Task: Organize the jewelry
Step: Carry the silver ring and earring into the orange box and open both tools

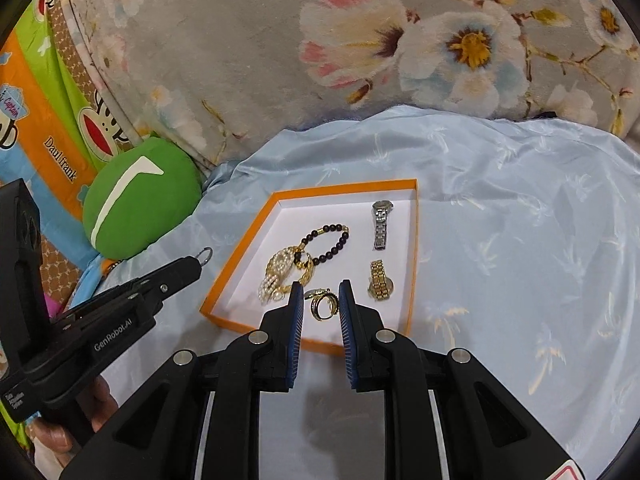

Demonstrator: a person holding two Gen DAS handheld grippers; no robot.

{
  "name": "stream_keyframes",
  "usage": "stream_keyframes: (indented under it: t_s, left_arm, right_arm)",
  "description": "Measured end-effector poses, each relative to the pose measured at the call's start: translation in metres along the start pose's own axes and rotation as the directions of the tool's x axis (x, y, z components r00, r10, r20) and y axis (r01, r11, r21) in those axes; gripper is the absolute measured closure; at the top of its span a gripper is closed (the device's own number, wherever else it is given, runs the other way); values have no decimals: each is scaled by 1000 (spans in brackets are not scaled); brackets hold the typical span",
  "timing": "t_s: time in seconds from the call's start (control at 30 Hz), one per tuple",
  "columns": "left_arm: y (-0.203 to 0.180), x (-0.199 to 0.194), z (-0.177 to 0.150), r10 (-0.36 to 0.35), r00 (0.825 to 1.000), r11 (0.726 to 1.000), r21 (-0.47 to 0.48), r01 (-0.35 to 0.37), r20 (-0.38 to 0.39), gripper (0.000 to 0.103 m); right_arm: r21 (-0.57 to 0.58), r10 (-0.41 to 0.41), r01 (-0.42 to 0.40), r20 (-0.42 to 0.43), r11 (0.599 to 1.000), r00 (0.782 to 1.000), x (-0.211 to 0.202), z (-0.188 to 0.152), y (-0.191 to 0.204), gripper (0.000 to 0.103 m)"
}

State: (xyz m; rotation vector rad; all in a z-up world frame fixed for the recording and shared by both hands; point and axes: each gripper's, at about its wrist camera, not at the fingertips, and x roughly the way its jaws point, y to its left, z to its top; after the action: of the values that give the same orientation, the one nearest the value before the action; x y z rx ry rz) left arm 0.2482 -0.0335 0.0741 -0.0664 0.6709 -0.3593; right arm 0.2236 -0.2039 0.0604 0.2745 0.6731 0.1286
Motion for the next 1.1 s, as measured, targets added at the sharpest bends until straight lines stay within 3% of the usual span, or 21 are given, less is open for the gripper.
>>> stream_keyframes:
  t_s: [0.37, 1.1]
  left_arm:
    - [7, 70, 1, 6, 997, 1000, -12, -7, -76, 95]
    - [17, 80, -10, 9, 995, 999, -32, -12, -97, 93]
  right_arm:
    - [29, 7, -6, -48, 1000, 999, 69, 15, -16, 86]
    - [-51, -52, 48, -66, 998, 996, 95, 10, -5, 84]
